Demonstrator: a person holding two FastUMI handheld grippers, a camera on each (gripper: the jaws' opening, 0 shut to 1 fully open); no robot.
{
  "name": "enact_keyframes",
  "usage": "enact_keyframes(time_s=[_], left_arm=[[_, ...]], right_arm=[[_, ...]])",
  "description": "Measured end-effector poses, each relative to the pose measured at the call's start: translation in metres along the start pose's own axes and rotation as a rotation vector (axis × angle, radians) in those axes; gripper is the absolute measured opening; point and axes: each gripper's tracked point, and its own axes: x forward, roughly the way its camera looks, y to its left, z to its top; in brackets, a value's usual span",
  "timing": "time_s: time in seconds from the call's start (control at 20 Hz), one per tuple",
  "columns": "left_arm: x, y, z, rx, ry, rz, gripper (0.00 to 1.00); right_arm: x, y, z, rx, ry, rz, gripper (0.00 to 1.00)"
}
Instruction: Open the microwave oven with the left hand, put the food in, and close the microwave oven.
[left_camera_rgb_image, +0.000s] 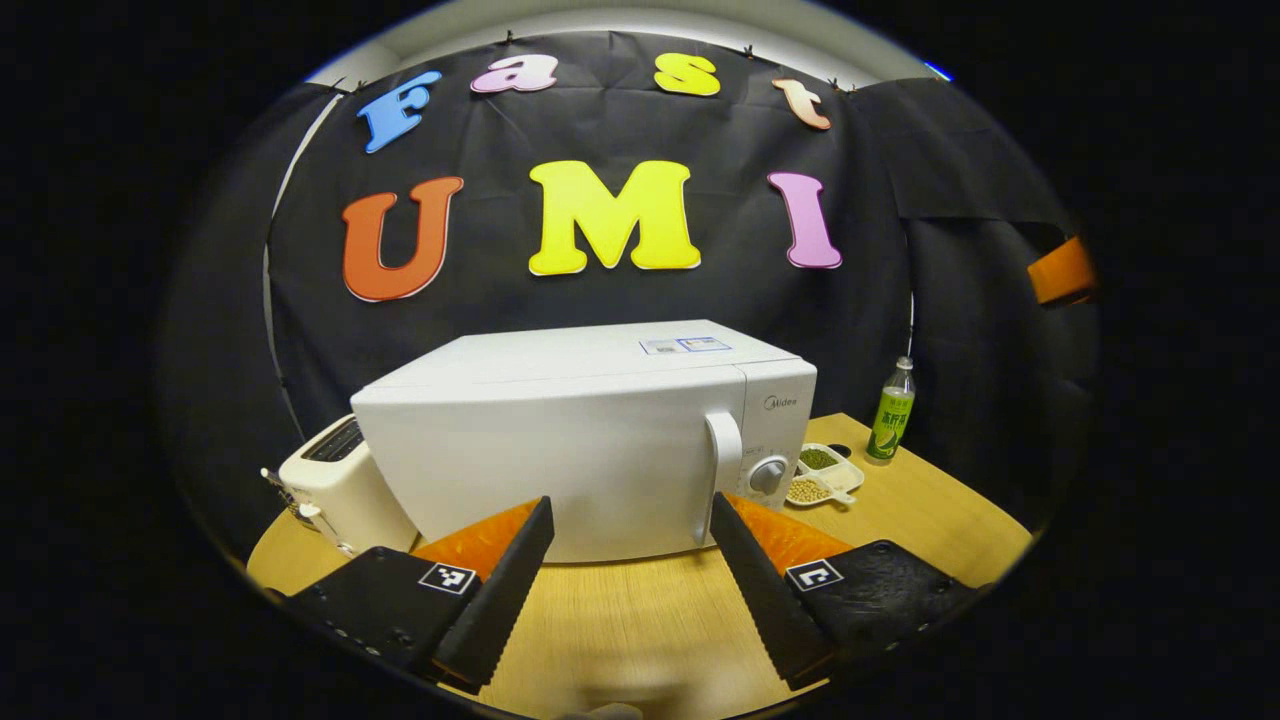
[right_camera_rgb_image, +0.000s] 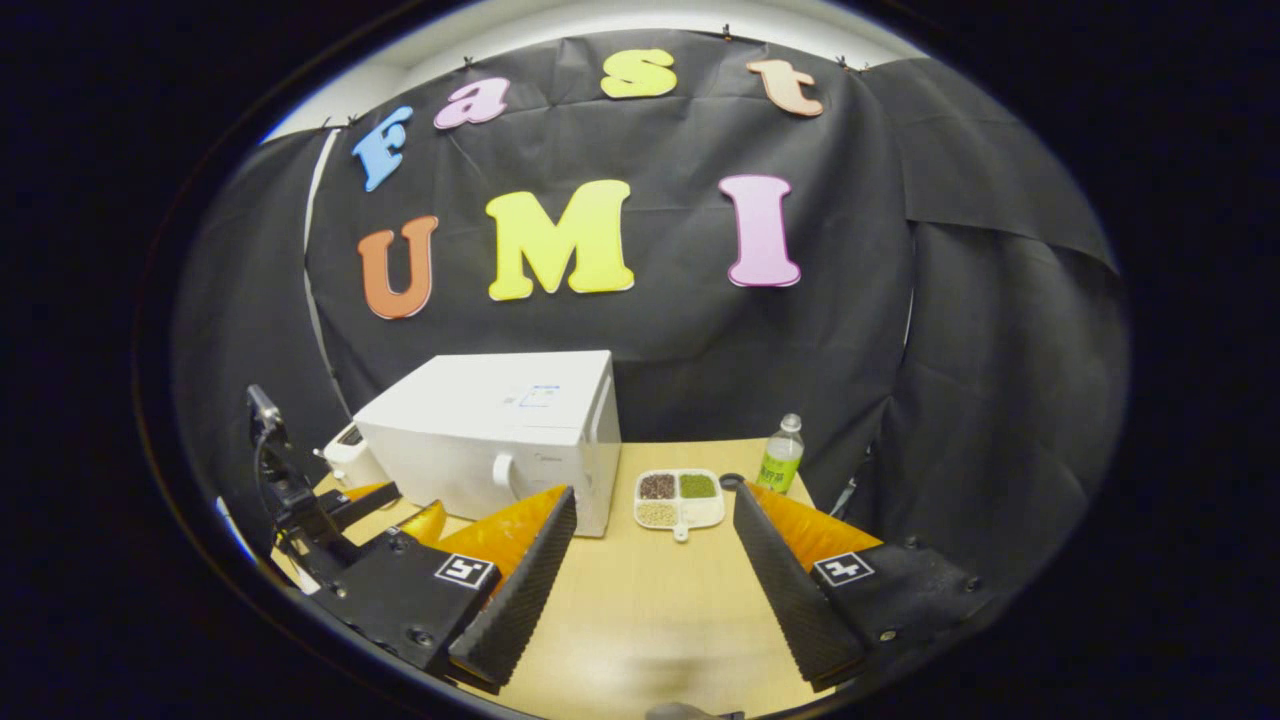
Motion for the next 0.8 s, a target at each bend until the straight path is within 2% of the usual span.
enact_keyframes(time_s=[0.05,0.1,0.25,0.3,0.4,0.6,0.65,0.75,0.8], left_arm=[[-0.014,0.006,0.008,-0.002,-0.011,0.010,0.96],[-0.028,0.009,0.016,-0.007,-0.023,0.008,0.96],[-0.070,0.027,0.041,-0.011,-0.067,0.027,0.96],[-0.085,0.033,0.048,-0.011,-0.081,0.035,0.96],[-0.112,0.037,0.062,-0.010,-0.108,0.026,0.96],[-0.156,0.063,0.087,-0.015,-0.155,0.086,0.96],[-0.167,0.071,0.095,-0.023,-0.177,0.110,0.96],[-0.181,0.088,0.106,-0.028,-0.216,0.164,0.96],[-0.186,0.090,0.107,-0.037,-0.220,0.168,0.96]], right_arm=[[-0.005,0.006,0.002,-0.001,-0.013,0.003,0.92],[-0.010,0.010,0.002,-0.005,-0.025,0.003,1.00],[-0.024,0.023,0.006,-0.009,-0.067,0.000,1.00],[-0.028,0.027,0.006,-0.012,-0.080,-0.002,0.92],[-0.039,0.031,0.000,-0.017,-0.098,-0.006,0.92],[-0.053,0.036,0.002,-0.029,-0.138,-0.019,0.92],[-0.057,0.037,0.002,-0.029,-0.144,-0.026,1.00],[-0.062,0.042,0.003,-0.025,-0.162,-0.028,1.00],[-0.065,0.045,0.004,-0.026,-0.171,-0.026,1.00]])
